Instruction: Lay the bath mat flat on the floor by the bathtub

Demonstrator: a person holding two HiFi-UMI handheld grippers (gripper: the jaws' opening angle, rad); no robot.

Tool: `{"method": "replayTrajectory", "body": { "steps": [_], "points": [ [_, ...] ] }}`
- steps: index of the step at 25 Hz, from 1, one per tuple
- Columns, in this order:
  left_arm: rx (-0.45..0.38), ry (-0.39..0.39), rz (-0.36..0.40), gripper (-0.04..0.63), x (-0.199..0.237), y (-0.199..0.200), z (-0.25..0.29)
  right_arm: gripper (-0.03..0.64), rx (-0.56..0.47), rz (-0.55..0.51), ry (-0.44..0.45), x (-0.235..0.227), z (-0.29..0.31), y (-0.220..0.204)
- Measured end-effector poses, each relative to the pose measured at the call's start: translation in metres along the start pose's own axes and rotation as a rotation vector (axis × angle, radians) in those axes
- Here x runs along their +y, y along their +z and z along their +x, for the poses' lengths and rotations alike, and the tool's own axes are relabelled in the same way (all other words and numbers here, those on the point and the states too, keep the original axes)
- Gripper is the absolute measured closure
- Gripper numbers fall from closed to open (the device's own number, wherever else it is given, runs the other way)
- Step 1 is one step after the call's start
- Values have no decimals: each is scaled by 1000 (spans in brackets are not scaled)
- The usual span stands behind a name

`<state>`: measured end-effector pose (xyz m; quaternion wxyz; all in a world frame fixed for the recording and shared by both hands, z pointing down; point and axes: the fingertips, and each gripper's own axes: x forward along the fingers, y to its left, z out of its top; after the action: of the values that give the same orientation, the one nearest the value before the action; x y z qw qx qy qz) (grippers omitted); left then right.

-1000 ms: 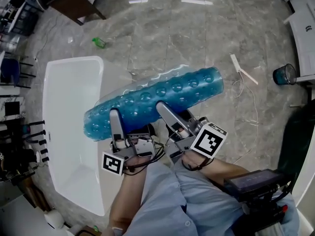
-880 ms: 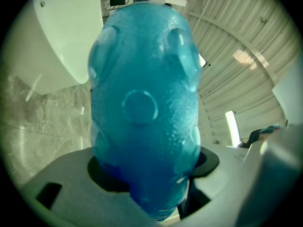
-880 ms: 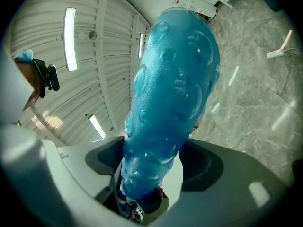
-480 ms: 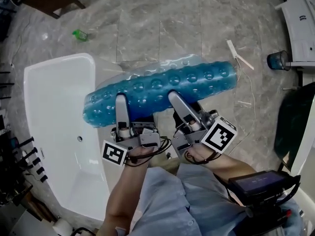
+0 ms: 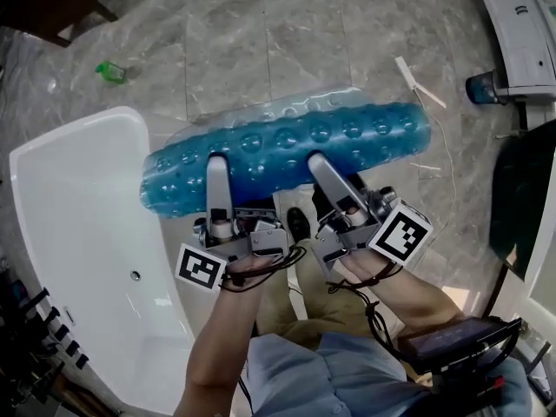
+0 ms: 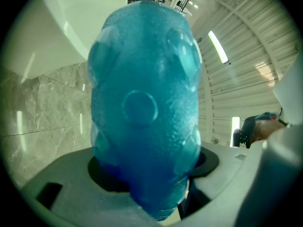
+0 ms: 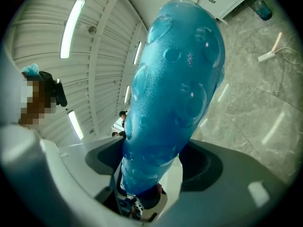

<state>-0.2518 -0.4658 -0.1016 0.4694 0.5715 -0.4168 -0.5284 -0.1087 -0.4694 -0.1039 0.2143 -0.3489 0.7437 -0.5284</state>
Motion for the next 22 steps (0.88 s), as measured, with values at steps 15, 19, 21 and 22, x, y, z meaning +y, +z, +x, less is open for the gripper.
{"method": "replayTrajectory", "body": {
  "steps": [15,19,21,22],
  "points": [
    [54,66,-25,282,295,18,-18,249,61,48,-81,-278,53,-90],
    [72,63,-17,282,382,29,-32,249,83,57,-70,-360,68,-128],
    [80,72,-15,282,418,32,-35,249,86,70,-66,-394,75,-141],
    [83,79,-17,282,436,34,-37,249,86,79,-66,-411,78,-148]
  ]
}}
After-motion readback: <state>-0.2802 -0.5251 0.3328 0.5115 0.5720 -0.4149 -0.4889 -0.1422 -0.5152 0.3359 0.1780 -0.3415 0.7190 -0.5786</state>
